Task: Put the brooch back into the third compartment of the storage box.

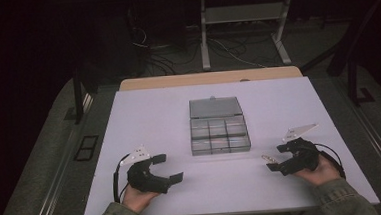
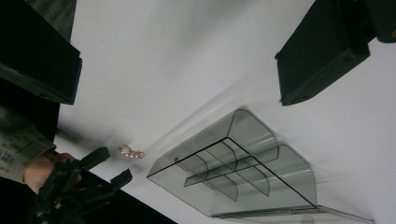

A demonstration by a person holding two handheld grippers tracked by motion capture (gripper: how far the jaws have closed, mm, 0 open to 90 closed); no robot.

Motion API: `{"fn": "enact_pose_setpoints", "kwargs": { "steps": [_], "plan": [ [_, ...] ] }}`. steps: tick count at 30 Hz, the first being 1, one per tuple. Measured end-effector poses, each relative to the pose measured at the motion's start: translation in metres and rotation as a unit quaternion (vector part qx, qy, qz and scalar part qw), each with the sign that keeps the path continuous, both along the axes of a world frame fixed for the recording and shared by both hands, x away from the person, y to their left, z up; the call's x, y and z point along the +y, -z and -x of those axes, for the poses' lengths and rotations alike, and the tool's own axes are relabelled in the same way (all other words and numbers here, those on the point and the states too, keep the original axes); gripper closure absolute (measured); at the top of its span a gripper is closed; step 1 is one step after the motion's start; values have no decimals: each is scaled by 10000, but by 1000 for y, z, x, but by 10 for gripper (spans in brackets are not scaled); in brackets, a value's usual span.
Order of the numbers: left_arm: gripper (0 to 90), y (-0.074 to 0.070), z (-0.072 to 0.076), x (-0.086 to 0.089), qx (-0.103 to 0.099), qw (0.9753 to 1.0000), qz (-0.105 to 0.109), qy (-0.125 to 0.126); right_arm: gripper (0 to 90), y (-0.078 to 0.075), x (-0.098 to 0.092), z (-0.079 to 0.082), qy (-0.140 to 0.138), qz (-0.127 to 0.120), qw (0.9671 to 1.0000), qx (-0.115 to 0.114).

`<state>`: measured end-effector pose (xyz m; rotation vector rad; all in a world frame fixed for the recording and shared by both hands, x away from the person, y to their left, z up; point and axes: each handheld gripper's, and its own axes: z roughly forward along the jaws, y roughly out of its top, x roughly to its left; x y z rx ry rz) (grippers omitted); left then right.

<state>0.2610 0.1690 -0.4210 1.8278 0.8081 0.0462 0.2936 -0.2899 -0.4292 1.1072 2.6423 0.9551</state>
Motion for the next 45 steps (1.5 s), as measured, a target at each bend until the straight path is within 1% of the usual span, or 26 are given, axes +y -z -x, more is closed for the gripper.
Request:
{"fn": "enact_pose_setpoints", "kwargs": {
  "steps": [1, 3, 4, 7, 9, 11, 14, 15, 18, 20, 23, 26, 27, 29, 31, 36, 41, 44, 45],
  "plan": [
    [0, 0, 1, -1, -5, 10000, 6, 4, 227, 1, -1, 0, -8, 14, 10000, -22],
    [0, 1, 1, -4, -21, 10000, 9, 26, 260, 2, -2, 0, -11, 32, 10000, -54],
    [0, 1, 1, -5, -30, 10000, -5, 53, 304, 3, -3, 0, 16, 58, 10000, -50],
    [0, 2, 1, -9, -23, 9999, -9, 108, 388, 6, -4, -1, 38, 203, 9997, -101],
    [0, 2, 1, -11, -44, 9998, -64, 167, 456, 7, -5, -1, 53, 188, 9998, -98],
    [0, 3, 2, -12, -22, 9998, -68, 187, 511, 7, -6, -1, 97, 189, 9997, -127],
    [0, 6, 0, -12, 19, 9998, -61, 186, 564, 8, -7, -2, 133, 198, 9996, -147],
    [0, 7, 0, -11, 67, 9998, -51, 167, 581, 9, -6, -2, 138, 215, 9996, -144],
    [0, 9, 0, -10, 118, 9998, -5, 131, 628, 10, -3, -2, 89, 265, 9994, -181],
    [0, 10, -1, -10, 138, 9998, -4, 132, 665, 10, 0, -1, 76, 337, 9991, -253],
    [0, 11, -1, -12, 148, 9998, -36, 158, 728, 10, 2, 0, -17, 338, 9990, -298],
    [0, 12, -1, -12, 136, 9997, -66, 172, 798, 10, 3, 1, -84, 331, 9991, -263],
    [0, 12, -1, -12, 127, 9997, -81, 168, 799, 10, 4, 1, -86, 345, 9990, -258],
    [0, 12, 0, -13, 86, 9998, -105, 157, 802, 10, 3, 1, -62, 295, 9994, -186],
    [0, 12, 0, -14, 34, 9996, -220, 178, 809, 10, 2, 0, 6, 225, 9997, -92],
    [0, 13, 0, -19, -1, 9990, -372, 259, 818, 10, 1, -3, 108, 127, 9998, 95],
    [0, 14, -1, -19, 10, 9989, -375, 292, 819, 10, -5, -5, 211, -128, 9991, 358],
    [0, 14, -1, -19, 7, 9990, -349, 273, 819, 9, -8, -5, 265, -211, 9987, 390],
    [0, 14, -1, -18, 13, 9990, -341, 274, 819, 8, -9, -5, 281, -258, 9986, 368]
  ]
}}
